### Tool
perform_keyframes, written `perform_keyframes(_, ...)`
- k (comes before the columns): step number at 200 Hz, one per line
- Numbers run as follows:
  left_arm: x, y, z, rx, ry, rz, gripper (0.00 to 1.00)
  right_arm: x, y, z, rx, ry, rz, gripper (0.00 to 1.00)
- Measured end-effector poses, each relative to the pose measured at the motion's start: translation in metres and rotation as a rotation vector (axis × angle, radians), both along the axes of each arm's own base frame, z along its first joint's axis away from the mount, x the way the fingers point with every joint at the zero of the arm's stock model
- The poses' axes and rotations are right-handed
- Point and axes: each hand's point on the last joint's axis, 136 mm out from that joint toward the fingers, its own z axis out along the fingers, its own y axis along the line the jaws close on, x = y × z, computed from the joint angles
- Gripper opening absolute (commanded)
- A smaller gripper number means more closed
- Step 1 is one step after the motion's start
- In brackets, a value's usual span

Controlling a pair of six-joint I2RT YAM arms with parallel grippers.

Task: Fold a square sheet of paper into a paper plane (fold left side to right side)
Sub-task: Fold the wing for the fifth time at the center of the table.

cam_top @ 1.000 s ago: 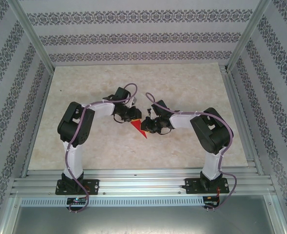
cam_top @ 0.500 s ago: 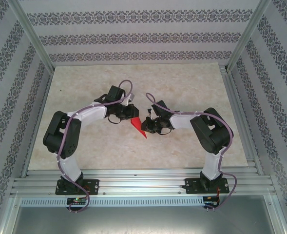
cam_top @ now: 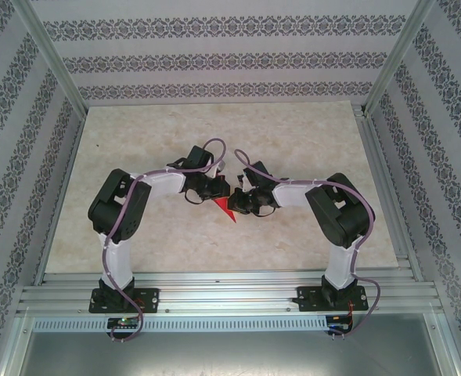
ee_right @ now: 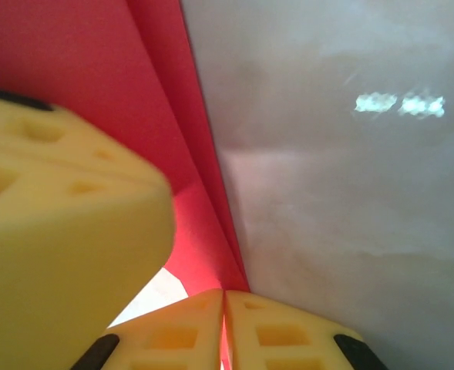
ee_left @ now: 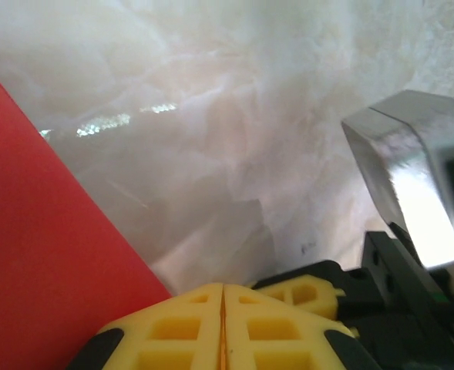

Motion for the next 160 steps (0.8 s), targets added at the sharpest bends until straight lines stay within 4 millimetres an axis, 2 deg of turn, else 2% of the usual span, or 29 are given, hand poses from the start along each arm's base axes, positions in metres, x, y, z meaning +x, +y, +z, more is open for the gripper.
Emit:
perform_keyframes(32,0.005,0.003,-0.020,0.050,0.012,0.014,0.08,0.000,0.001,0.000,-0.001,0.001,0.002,0.12)
perform_keyframes(110,0.011,0.006,-0.021,0.120,-0.038,-0.032,0.08,-0.001,0.001,-0.001,-0.037,-0.006,0.007,0.12)
perform_keyframes(136,0.020,0.009,-0.020,0.158,-0.058,-0.047,0.09,-0.002,0.001,-0.002,-0.051,-0.010,0.007,0.12)
perform_keyframes(160,0.040,0.017,-0.020,0.191,-0.089,-0.035,0.09,-0.002,0.001,-0.002,-0.052,-0.010,0.007,0.12)
